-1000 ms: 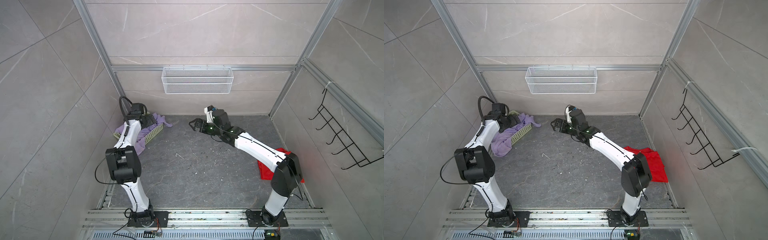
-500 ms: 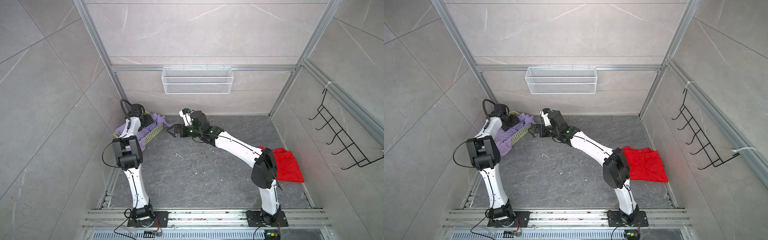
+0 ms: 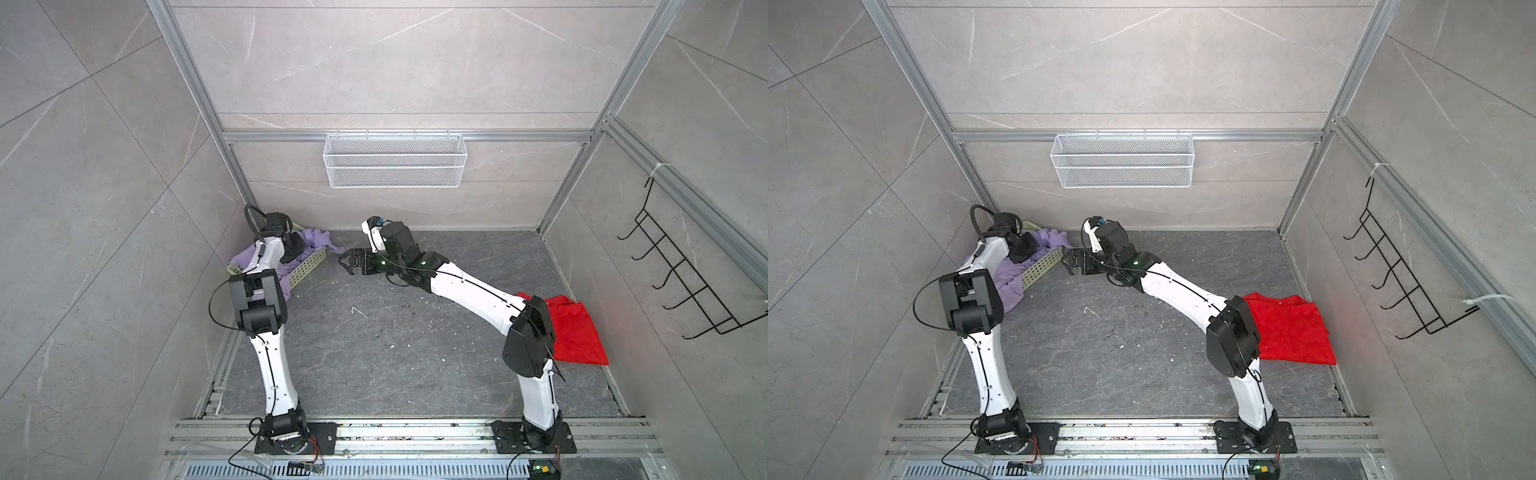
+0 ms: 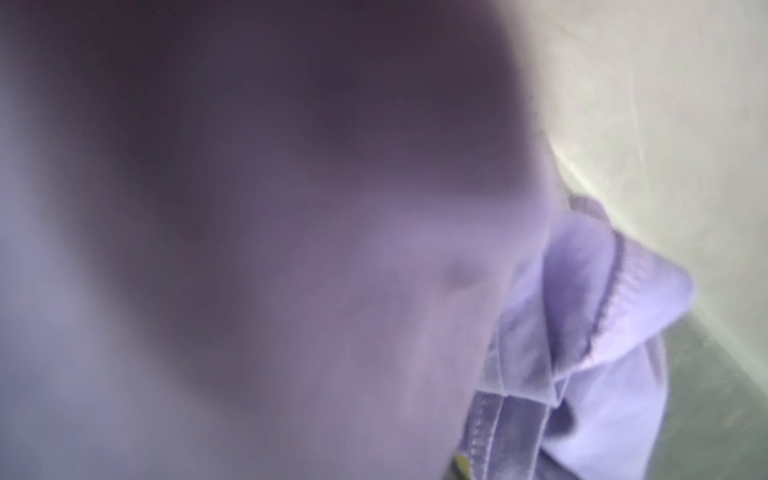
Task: Fold and stack the t-shirts
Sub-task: 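Grasp a lavender t-shirt in the basket with the left gripper while the right approaches, then lift the lavender t-shirt out with the left gripper and drop it on the table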
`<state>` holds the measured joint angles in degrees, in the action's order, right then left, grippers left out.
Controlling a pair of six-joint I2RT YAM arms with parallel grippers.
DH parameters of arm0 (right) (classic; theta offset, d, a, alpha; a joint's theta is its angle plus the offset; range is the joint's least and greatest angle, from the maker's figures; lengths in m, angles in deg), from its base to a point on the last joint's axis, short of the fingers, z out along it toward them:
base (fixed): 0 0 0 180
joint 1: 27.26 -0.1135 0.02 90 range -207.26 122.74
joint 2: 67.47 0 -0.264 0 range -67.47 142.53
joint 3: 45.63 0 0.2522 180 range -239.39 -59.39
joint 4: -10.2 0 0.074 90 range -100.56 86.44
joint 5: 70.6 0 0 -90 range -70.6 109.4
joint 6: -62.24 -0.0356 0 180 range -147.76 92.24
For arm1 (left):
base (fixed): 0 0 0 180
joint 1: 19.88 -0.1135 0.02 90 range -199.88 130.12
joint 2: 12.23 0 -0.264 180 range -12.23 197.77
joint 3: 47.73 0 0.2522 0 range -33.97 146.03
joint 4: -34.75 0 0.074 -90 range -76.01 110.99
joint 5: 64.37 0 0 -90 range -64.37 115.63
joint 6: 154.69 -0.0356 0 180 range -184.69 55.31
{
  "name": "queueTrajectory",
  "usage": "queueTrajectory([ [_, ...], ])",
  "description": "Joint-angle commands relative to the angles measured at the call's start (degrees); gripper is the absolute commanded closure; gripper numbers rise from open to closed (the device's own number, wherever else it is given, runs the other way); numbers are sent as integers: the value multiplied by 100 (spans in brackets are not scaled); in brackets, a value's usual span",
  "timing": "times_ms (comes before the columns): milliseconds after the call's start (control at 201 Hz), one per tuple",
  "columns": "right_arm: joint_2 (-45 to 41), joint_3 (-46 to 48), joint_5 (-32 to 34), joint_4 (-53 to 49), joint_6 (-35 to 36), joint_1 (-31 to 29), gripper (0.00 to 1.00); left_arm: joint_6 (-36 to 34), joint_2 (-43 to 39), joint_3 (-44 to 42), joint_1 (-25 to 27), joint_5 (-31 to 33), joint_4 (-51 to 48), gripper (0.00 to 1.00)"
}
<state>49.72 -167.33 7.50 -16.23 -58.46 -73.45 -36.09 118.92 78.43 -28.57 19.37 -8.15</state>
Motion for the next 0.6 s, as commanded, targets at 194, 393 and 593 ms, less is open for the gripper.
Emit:
queueTrajectory([
  [194,-672,457,733,-157,340,-5,1,-127,-1632,-345,-19,-265,349,100],
  [393,-1030,793,1036,-15,424,153,1,-70,-2763,-369,92,-774,0,100],
  [593,-1555,1290,1241,180,240,569,1,-77,-3588,-40,698,-810,-630,100],
])
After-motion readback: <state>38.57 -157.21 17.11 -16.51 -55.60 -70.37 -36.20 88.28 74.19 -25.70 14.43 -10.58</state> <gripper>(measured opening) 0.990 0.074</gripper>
